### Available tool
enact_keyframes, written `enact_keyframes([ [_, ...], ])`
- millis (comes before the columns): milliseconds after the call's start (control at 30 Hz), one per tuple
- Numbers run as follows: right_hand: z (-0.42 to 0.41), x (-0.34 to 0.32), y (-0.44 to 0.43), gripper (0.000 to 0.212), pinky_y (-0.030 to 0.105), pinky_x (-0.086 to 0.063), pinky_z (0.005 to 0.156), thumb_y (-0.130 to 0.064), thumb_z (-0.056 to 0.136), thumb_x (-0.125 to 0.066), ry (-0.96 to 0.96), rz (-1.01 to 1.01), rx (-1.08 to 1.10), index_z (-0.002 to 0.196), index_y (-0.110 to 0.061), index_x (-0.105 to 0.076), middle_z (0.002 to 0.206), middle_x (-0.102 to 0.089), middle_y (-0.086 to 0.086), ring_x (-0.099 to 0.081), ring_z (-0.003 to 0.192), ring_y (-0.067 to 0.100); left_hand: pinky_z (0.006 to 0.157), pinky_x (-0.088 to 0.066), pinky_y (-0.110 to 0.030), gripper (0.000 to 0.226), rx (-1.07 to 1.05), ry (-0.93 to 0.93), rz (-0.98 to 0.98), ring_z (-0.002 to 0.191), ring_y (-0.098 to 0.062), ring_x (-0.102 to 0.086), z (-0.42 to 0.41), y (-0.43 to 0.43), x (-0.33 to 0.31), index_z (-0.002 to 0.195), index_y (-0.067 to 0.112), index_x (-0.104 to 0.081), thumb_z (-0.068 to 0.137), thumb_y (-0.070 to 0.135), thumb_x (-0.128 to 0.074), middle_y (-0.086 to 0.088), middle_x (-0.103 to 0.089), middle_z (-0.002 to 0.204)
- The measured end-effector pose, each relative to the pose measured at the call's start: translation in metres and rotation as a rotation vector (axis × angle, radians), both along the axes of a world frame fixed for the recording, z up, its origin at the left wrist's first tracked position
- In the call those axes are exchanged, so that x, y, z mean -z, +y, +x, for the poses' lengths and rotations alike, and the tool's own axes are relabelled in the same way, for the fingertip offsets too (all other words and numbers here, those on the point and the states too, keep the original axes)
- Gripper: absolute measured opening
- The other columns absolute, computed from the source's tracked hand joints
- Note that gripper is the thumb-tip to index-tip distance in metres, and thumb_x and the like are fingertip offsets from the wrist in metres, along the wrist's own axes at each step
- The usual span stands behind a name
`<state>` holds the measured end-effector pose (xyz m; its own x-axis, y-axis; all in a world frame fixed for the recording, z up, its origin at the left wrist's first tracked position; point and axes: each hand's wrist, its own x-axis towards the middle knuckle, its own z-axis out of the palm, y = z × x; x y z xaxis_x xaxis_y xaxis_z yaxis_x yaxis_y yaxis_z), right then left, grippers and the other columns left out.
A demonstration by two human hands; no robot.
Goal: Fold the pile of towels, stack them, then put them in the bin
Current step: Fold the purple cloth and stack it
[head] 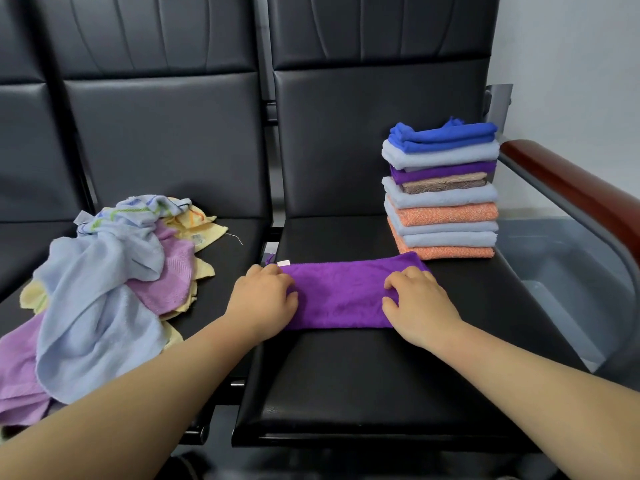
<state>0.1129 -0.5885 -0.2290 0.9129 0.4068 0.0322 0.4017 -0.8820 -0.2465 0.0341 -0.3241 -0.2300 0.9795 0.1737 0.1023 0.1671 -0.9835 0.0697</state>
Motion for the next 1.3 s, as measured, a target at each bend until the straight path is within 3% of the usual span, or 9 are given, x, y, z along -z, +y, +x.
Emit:
enact_keyframes([
  [167, 0.001, 0.006, -0.002, 0.052, 0.043, -0.041, 0.111, -0.055, 0.105, -0.043, 0.094, -0.112, -0.010, 0.150, -0.029, -0.043, 0.149, -0.043, 0.003, -0.038, 0.139, 0.027, 0.110, -0.041, -0.043, 0.044, 0.150, 0.081, -0.172, 0.132, -0.030, -0.048, 0.030, -0.025, 0.016, 0.138, 0.018, -0.057, 0.102, 0.041, -0.048, -0.005, -0.056, 0.141],
  [433, 0.007, 0.007, -0.026, 0.086, 0.051, -0.004, 0.129, -0.076, 0.099, -0.022, 0.335, -0.313, 0.006, 0.165, -0.031, 0.011, 0.173, 0.017, 0.000, 0.015, 0.160, 0.025, 0.126, 0.004, -0.055, 0.077, 0.115, 0.417, -0.081, 0.157, -0.033, 0.012, 0.037, -0.035, 0.024, 0.163, 0.035, 0.006, 0.100, 0.071, -0.018, 0.003, 0.011, 0.172],
  [533, 0.007, 0.005, -0.029, 0.088, 0.052, -0.007, 0.128, -0.078, 0.098, -0.027, 0.308, -0.264, 0.008, 0.167, -0.032, 0.000, 0.174, 0.009, -0.001, 0.008, 0.161, 0.026, 0.126, 0.004, -0.055, 0.083, 0.106, 0.410, -0.117, 0.158, -0.032, 0.010, 0.038, -0.036, 0.024, 0.163, 0.036, 0.000, 0.096, 0.078, -0.021, 0.005, 0.008, 0.172],
  [633, 0.010, 0.001, -0.026, 0.080, 0.052, -0.022, 0.124, -0.078, 0.095, -0.036, 0.201, -0.185, 0.034, 0.161, -0.032, -0.031, 0.170, -0.021, 0.000, -0.017, 0.157, 0.028, 0.123, -0.022, -0.055, 0.083, 0.086, 0.259, -0.170, 0.153, -0.029, -0.023, 0.044, -0.034, 0.021, 0.155, 0.034, -0.036, 0.089, 0.081, -0.021, 0.001, -0.029, 0.165],
  [767, 0.029, -0.003, -0.017, 0.044, 0.043, -0.045, 0.104, -0.057, 0.101, -0.050, 0.079, -0.003, 0.094, 0.130, -0.027, -0.063, 0.139, -0.054, 0.000, -0.050, 0.128, 0.023, 0.104, -0.047, -0.046, 0.039, -0.020, 0.051, -0.268, 0.125, -0.029, -0.055, 0.058, -0.016, 0.011, 0.133, 0.022, -0.057, 0.101, 0.043, -0.048, -0.006, -0.056, 0.134],
  [967, 0.071, 0.000, -0.004, 0.051, 0.043, -0.053, 0.088, -0.042, 0.094, -0.067, 0.170, 0.144, 0.411, 0.132, -0.012, -0.050, 0.130, -0.056, 0.010, -0.057, 0.118, 0.031, 0.104, -0.045, -0.045, 0.042, -0.135, 0.163, -0.167, 0.128, -0.033, -0.050, 0.084, 0.007, 0.002, 0.135, 0.027, -0.055, 0.095, 0.036, -0.057, -0.005, -0.055, 0.136],
  [1100, 0.092, 0.002, 0.002, 0.021, 0.031, -0.044, 0.056, -0.032, 0.092, -0.066, 0.281, 0.119, 0.479, 0.097, -0.013, -0.060, 0.099, -0.065, 0.005, -0.062, 0.079, 0.022, 0.102, -0.041, -0.044, 0.010, -0.142, 0.295, -0.107, 0.121, -0.031, -0.046, 0.094, 0.017, -0.003, 0.095, 0.035, -0.057, 0.087, 0.040, -0.061, -0.002, -0.049, 0.120],
  [1233, 0.095, 0.003, 0.001, 0.016, 0.028, -0.036, 0.050, -0.019, 0.092, -0.062, 0.296, 0.183, 0.447, 0.078, -0.015, -0.055, 0.081, -0.060, 0.004, -0.055, 0.065, 0.019, 0.062, -0.041, -0.029, 0.017, -0.016, 0.299, -0.252, 0.084, -0.024, -0.055, 0.099, 0.028, -0.003, 0.076, 0.022, -0.049, 0.082, 0.022, -0.065, 0.001, -0.058, 0.084],
  [1300, 0.092, 0.002, 0.001, 0.014, 0.030, -0.036, 0.052, -0.015, 0.093, -0.059, 0.276, 0.262, 0.399, 0.079, -0.015, -0.055, 0.083, -0.060, 0.004, -0.054, 0.068, 0.019, 0.064, -0.046, -0.030, 0.015, -0.006, 0.297, -0.280, 0.085, -0.023, -0.058, 0.097, 0.030, -0.006, 0.085, 0.020, -0.054, 0.081, 0.018, -0.069, 0.000, -0.061, 0.088],
])
